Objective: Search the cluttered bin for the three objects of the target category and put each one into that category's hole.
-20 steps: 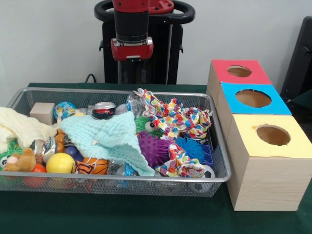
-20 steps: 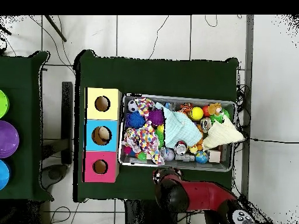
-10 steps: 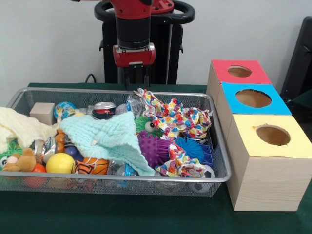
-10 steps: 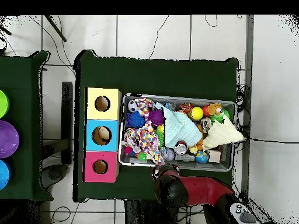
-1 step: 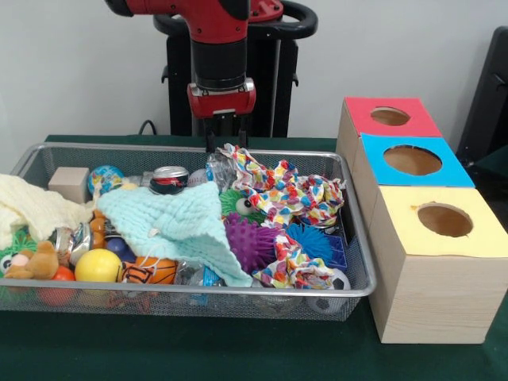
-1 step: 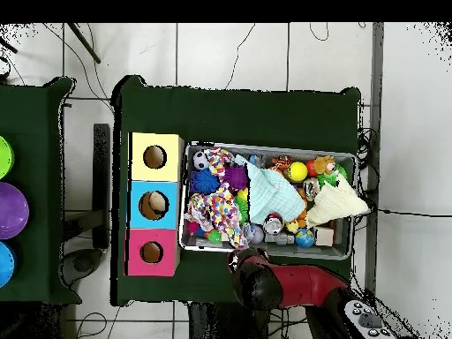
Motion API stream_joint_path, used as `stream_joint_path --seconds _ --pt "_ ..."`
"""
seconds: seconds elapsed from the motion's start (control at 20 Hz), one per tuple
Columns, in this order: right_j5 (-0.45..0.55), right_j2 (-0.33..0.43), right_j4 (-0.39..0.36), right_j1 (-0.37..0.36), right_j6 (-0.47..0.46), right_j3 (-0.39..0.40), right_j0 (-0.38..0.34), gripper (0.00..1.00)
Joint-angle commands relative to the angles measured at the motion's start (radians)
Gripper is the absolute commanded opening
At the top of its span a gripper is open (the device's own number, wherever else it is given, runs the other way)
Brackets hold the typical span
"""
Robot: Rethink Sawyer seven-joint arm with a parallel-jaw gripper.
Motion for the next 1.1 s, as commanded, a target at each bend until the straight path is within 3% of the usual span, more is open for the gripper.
stream_joint_path --seconds 0.05,0.35,1.1 --pt "-0.059 0.086 -0.017 0.192 0.066 -0.233 -0.004 1.00" --pt "-0.082 0.101 -0.028 0.241 0.056 -0.265 -0.016 1.00" --pt "-0.117 0.100 -0.039 0.253 0.061 -0.266 -0.018 1.00"
